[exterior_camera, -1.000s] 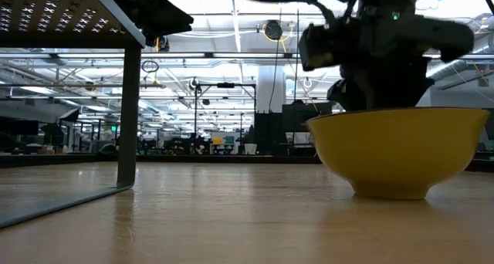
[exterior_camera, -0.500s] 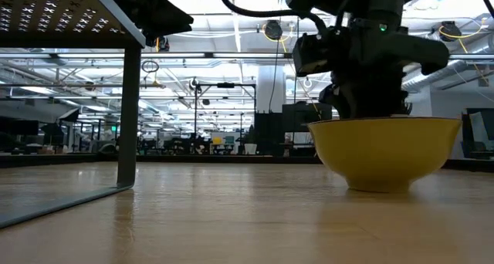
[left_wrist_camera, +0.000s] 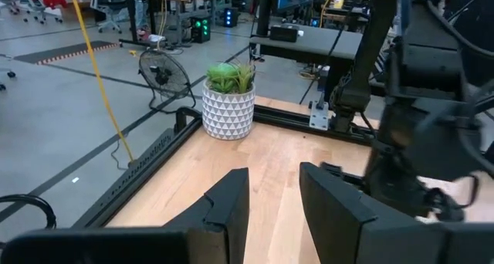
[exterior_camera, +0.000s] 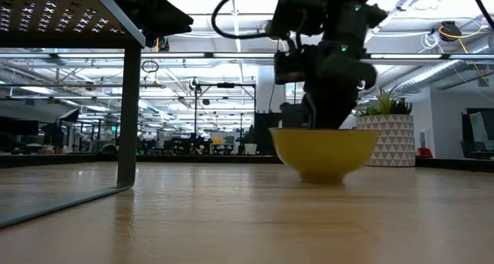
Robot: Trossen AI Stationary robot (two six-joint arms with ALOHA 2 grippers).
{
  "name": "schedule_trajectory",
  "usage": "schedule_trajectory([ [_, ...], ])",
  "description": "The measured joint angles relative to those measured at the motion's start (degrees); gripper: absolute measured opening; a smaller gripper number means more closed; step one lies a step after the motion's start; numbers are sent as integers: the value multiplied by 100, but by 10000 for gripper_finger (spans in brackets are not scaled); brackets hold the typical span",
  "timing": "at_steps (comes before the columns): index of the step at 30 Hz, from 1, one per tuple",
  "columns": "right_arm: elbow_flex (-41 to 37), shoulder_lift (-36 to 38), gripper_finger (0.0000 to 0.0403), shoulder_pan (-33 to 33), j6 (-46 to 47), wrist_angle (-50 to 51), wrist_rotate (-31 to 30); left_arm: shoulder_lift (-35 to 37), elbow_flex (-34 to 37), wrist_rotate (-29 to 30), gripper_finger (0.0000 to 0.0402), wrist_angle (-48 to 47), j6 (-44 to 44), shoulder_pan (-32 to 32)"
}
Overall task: Pick & Place Mini bowls
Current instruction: Stack the white patterned bowl on top of the other white patterned bowls on the shelf
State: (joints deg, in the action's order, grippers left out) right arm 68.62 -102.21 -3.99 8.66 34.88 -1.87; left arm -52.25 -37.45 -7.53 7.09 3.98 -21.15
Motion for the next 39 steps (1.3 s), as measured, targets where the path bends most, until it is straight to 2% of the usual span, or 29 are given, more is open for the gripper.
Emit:
schedule_trajectory([
  [20, -7, -11, 45, 1578, -856, -920, -21, 0, -2, -2, 120, -3, 257, 0],
  [33, -79, -11, 45, 1865, -1112, -1942, -2, 0, -2, -4, 120, -4, 264, 0],
  [35, -79, 45, 46, 1864, -1113, -1916, -154, 0, -2, -2, 120, -15, 266, 0],
  [39, -81, 404, 60, 1836, -1134, -1494, -859, 0, -3, -2, 120, -175, 260, 1],
])
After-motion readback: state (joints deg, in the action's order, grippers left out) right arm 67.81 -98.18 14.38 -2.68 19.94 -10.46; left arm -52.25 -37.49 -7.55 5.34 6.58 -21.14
